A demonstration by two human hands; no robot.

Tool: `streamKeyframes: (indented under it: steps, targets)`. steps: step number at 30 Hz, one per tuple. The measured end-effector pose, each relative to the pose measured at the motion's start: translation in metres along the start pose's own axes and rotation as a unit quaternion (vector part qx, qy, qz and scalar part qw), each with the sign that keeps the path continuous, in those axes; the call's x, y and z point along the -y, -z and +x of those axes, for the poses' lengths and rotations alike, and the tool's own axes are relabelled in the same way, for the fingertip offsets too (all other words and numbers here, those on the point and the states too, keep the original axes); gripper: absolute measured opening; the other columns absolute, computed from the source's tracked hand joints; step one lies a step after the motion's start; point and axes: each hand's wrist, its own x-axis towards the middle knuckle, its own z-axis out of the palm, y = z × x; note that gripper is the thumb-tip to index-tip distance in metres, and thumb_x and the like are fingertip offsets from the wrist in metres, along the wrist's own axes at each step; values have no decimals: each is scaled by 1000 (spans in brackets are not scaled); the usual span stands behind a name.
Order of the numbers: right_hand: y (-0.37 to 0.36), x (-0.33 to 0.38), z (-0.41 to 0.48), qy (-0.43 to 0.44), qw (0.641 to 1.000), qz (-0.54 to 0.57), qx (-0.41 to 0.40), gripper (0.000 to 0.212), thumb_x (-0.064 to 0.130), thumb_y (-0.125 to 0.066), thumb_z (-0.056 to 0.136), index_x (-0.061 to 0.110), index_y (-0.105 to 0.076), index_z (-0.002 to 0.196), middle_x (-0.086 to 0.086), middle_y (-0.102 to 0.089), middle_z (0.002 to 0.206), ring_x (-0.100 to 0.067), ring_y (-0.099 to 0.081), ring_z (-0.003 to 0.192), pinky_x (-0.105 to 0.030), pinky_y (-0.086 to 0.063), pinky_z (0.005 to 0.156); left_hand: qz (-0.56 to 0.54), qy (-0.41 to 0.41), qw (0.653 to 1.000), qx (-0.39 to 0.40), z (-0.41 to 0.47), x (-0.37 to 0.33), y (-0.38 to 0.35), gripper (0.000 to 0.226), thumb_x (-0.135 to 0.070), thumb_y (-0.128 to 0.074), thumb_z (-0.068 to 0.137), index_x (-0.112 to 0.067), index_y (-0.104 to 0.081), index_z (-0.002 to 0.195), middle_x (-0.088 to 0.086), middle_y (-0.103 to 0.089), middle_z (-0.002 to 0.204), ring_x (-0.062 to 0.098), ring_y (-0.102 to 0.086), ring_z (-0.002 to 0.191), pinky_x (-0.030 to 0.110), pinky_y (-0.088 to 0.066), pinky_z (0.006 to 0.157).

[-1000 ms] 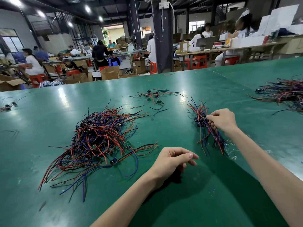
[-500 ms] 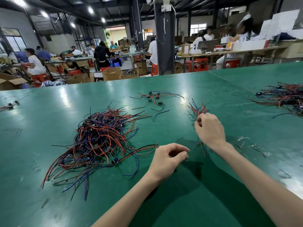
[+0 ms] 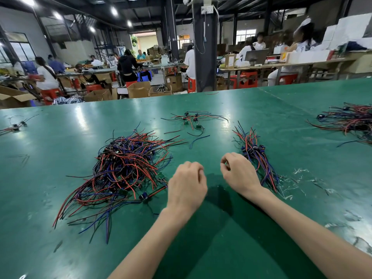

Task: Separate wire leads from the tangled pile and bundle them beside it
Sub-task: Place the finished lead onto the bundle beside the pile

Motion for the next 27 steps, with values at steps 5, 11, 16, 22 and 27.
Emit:
streamKeyframes:
  steps: [5, 11, 16, 22, 27]
  targets:
    - [-4, 0, -2, -14, 1000, 8, 19, 10, 15, -54, 90, 9, -62, 90, -8, -64, 91, -27, -55, 89, -34, -41, 71, 208, 156, 961, 89, 16, 35, 10, 36, -15, -43, 89, -12, -44, 125, 13, -43, 127, 29, -40, 116, 34, -39, 93]
    - [-3, 2, -5, -21, 999, 20, 29, 10, 16, -54, 90, 10, -62, 90, -6, -64, 90, -24, -55, 84, -28, -35, 65, 242, 182, 946, 113, 21, 52, 13, 28, -27, -47, 96, -10, -56, 116, 12, -51, 124, 28, -44, 116, 35, -42, 89]
    - [-2, 3, -5, -29, 999, 34, 29, 9, 14, -55, 89, 10, -63, 88, -4, -63, 87, -23, -54, 80, -27, -32, 64, 116, 159, 979, 45, 19, 48, 16, 21, -15, -54, 91, -12, -61, 111, 8, -57, 111, 24, -54, 104, 31, -45, 82]
    - [-1, 7, -6, -30, 996, 78, 17, 8, 11, -58, 88, 11, -64, 83, 3, -53, 73, -20, -50, 71, -30, -40, 64, -184, 147, 969, -74, 22, 32, 22, 11, -14, -66, 84, -22, -66, 92, -2, -66, 95, 10, -61, 80, 19, -48, 78]
    - [-1, 14, -6, -26, 985, 170, 32, 8, 14, -63, 86, 10, -66, 80, 4, -56, 66, -18, -50, 64, -32, -43, 66, -399, 187, 894, -81, 24, 27, 19, 26, -8, -71, 81, -31, -64, 90, -8, -66, 96, 3, -63, 76, 19, -51, 79]
